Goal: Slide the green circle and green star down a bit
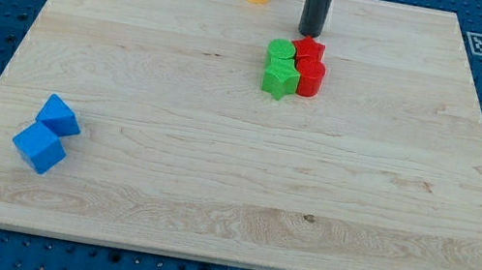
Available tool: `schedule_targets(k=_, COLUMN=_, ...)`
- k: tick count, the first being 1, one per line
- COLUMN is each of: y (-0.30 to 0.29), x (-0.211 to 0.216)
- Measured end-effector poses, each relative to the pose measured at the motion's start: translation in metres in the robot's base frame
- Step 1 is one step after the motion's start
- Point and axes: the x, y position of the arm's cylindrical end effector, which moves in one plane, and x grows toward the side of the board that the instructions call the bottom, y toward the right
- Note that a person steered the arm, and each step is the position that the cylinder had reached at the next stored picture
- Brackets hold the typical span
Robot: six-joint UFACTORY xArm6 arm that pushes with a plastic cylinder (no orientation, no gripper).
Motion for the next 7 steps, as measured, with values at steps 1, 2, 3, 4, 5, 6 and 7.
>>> schedule_targets(k=1, y=-0.005, x=0.0)
schedule_targets(k=2, y=-0.006, x=0.0)
schedule_targets(k=3, y=-0.027, x=0.001)
schedule_targets(k=4, y=-0.046, x=0.009)
schedule_targets(k=5, y=-0.046, x=0.034)
schedule_targets(k=6, y=-0.045, x=0.07)
schedule_targets(k=7, y=-0.039, x=0.096)
